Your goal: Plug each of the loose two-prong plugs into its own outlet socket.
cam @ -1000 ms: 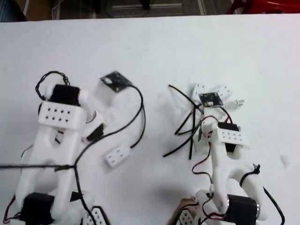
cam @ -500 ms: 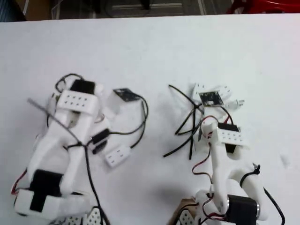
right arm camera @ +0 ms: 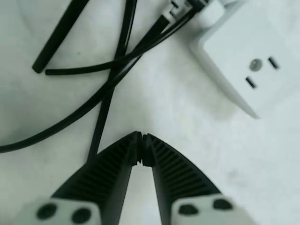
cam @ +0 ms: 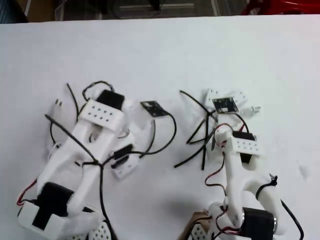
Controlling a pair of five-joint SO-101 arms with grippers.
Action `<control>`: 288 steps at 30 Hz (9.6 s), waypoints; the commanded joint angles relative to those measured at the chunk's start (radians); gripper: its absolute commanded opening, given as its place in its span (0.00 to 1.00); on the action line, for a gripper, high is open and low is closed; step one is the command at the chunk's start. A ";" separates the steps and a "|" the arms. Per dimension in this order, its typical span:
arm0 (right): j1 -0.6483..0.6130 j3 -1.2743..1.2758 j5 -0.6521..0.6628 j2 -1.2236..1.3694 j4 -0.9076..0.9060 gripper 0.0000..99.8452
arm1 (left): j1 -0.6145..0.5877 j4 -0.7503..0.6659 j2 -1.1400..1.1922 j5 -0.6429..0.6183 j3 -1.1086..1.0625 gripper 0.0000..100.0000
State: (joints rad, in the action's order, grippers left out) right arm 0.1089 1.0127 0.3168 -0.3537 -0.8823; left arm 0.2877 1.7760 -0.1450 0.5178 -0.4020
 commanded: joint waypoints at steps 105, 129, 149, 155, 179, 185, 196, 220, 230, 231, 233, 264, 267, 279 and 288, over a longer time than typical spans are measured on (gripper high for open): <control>0.007 -0.003 0.008 -0.001 0.008 0.02 | -0.008 -0.255 0.271 -0.064 -0.014 0.15; 0.005 0.006 0.008 -0.001 0.008 0.02 | 0.035 -0.631 0.145 -0.097 -0.333 0.15; 0.005 0.006 0.008 -0.001 0.008 0.02 | 0.035 -0.445 0.438 -0.069 -0.104 0.12; 0.005 0.006 0.008 -0.001 0.008 0.02 | 0.068 -0.514 0.323 -0.095 -0.203 0.11; 0.005 0.006 0.008 -0.001 0.007 0.02 | 0.059 -0.701 -0.148 -0.135 -0.557 0.21; 0.005 0.006 0.008 -0.001 0.007 0.02 | 0.067 -0.721 -0.154 -0.124 -0.549 0.03; 0.005 0.006 0.008 -0.001 0.008 0.02 | 0.044 -0.529 -0.147 0.124 -0.207 0.02; 0.005 0.006 0.008 -0.001 0.010 0.02 | -0.188 -0.302 0.857 0.367 1.379 0.02; 0.005 0.003 0.008 -0.001 0.010 0.02 | -0.216 -0.305 1.452 0.371 2.042 0.06; 0.005 0.003 0.008 -0.001 0.010 0.02 | -0.225 -0.325 1.486 0.368 2.062 0.09; 0.005 0.003 0.008 -0.001 0.010 0.02 | -0.248 -0.364 1.532 0.367 2.058 0.14; 0.005 0.006 0.009 -0.001 0.010 0.02 | -0.710 0.011 0.839 -0.077 2.058 0.27; 0.005 0.006 0.009 -0.001 0.010 0.02 | -0.794 0.011 0.842 -0.091 2.024 0.27; 0.005 0.006 0.009 -0.001 0.008 0.02 | -0.918 0.015 0.779 0.060 1.458 0.26; 0.005 0.006 0.009 -0.001 0.008 0.02 | -0.894 0.009 0.354 0.035 0.856 0.26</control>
State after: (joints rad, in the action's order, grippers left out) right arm 0.1089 1.0219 0.3168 -0.3537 -0.8823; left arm -0.6145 1.7837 0.3936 0.5762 0.6352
